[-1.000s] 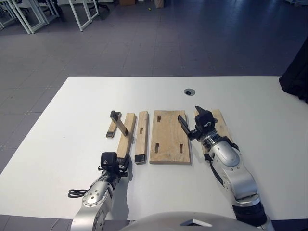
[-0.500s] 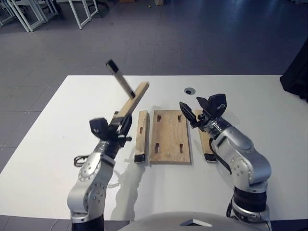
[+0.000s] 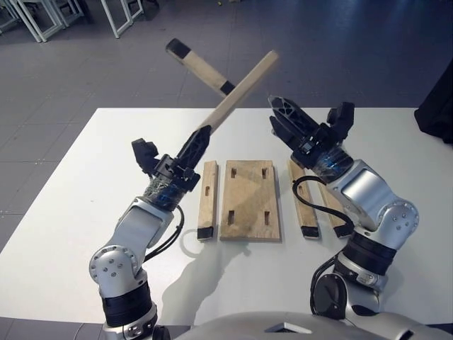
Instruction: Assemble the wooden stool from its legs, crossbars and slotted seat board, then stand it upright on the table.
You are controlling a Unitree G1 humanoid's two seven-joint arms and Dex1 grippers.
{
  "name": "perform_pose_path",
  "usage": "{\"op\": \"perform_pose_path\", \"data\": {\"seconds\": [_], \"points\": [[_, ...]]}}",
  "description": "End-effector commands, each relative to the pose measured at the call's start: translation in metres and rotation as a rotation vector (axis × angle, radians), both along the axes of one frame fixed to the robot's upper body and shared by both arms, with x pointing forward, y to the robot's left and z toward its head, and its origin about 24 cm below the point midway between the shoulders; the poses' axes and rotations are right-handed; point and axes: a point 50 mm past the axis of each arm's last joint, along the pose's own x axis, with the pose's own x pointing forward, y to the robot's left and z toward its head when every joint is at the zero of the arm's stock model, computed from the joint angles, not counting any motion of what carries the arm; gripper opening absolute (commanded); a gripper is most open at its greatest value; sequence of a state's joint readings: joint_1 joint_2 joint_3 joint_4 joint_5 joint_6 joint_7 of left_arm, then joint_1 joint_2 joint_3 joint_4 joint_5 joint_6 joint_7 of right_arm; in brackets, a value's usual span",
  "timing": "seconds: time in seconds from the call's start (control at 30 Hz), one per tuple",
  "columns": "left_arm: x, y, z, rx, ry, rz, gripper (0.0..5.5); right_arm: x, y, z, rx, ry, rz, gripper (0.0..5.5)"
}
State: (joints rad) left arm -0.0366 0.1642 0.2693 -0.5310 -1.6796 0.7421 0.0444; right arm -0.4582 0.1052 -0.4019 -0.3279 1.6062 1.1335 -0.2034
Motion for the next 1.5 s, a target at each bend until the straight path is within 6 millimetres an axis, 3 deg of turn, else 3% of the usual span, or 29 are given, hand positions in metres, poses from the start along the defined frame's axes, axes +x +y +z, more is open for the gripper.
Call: {"op": "perform_pose_path", "data": {"seconds": [0.03, 0.43, 0.83, 1.0, 1.03, 1.2, 1.27, 1.33, 1.43, 1.5], "points": [[-0.004, -0.003, 0.004, -0.009, -0.014, -0.107, 2.03, -0.001, 0.004, 0.007, -0.012, 0.023, 0.035, 4.38], [-0.012, -0.006, -0.007, 0.001, 0.017, -0.178, 2.03, 0.001, 0.007, 0.018, -0.017, 0.012, 0.17, 4.38], [-0.018, -0.003, -0.016, -0.026, 0.036, -0.225, 2.03, 0.003, -0.001, 0.025, 0.004, -0.044, 0.238, 2.06], [-0.03, 0.001, -0.022, -0.036, 0.036, -0.318, 2.03, 0.005, -0.013, 0.03, 0.002, -0.086, 0.237, 2.0], [-0.032, 0.001, -0.021, -0.045, 0.028, -0.343, 2.41, 0.005, -0.015, 0.031, -0.003, -0.094, 0.24, 2.0], [-0.039, 0.015, -0.014, -0.089, -0.022, -0.404, 3.19, 0.012, -0.025, 0.03, -0.029, -0.085, 0.207, 2.0], [-0.034, 0.027, -0.02, 0.045, 0.0, -0.36, 3.56, 0.015, -0.033, 0.03, -0.051, -0.092, 0.169, 2.0], [-0.023, 0.03, -0.029, 0.332, 0.007, -0.307, 3.8, 0.021, -0.047, 0.031, -0.084, -0.097, 0.101, 2.0], [-0.01, 0.014, -0.039, 0.729, -0.07, -0.312, 3.8, 0.026, -0.061, 0.033, -0.104, -0.111, 0.038, 2.0], [-0.005, 0.0, -0.053, 1.092, -0.194, -0.339, 3.8, 0.029, -0.064, 0.033, -0.136, -0.118, -0.003, 2.0]]}}
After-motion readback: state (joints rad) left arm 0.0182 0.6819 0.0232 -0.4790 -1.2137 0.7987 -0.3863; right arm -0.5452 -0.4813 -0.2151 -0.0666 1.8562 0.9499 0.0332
